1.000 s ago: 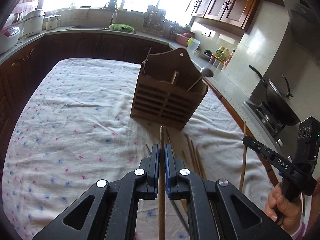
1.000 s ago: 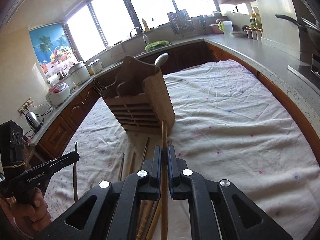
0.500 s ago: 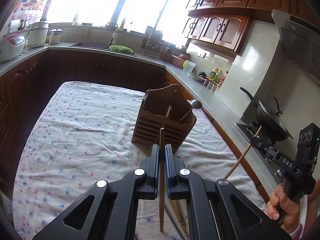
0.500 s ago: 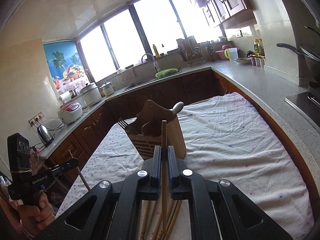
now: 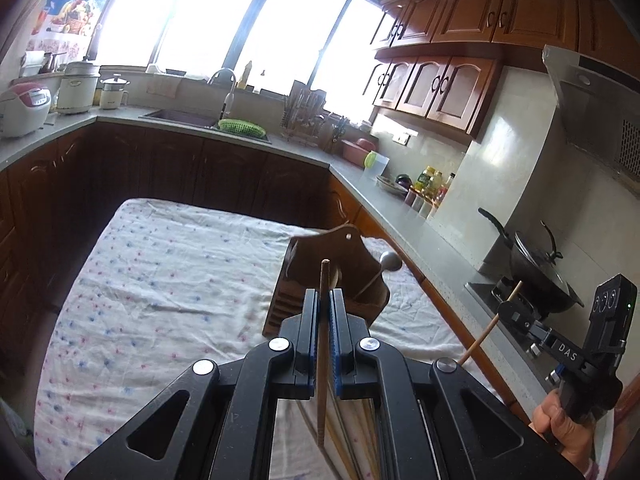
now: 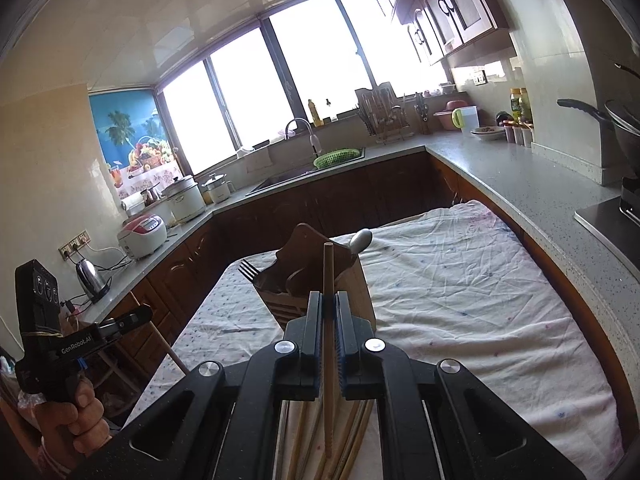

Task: Organize utensils
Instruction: 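Lift both chopsticks upright and carry them over the wooden holder, then lower the chopsticks into the holder slots and open both tools, then move both open tools back to the remaining chopsticks on the cloth, then grasp a thin metal chopstick with the left tool while the right tool grasps a wooden one, then lift both chopsticks upright and carry them over the wooden holder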

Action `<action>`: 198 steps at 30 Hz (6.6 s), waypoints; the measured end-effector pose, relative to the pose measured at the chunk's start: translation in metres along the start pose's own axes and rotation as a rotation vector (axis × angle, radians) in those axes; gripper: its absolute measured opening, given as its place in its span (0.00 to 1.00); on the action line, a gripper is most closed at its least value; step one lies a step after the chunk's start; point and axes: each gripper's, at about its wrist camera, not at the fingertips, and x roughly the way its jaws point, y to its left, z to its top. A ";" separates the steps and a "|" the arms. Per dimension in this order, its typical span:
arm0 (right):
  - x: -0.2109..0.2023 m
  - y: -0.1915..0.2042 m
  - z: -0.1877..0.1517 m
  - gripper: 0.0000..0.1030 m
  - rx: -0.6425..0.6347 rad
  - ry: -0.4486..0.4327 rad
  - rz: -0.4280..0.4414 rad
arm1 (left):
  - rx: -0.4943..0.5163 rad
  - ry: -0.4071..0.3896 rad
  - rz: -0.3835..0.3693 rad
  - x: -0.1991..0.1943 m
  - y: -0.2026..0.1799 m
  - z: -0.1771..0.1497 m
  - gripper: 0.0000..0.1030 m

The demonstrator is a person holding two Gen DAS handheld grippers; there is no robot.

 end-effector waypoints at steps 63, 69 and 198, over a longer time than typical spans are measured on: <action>0.110 -0.026 0.059 0.83 0.069 -0.161 -0.042 | -0.040 -0.100 0.119 0.164 0.026 0.048 0.58; 0.074 -0.026 0.053 0.96 0.101 -0.193 -0.012 | -0.052 -0.114 0.139 0.120 0.029 0.021 0.74; -0.012 0.013 -0.005 0.05 0.011 0.017 0.007 | -0.035 0.074 0.008 -0.026 0.016 -0.026 0.02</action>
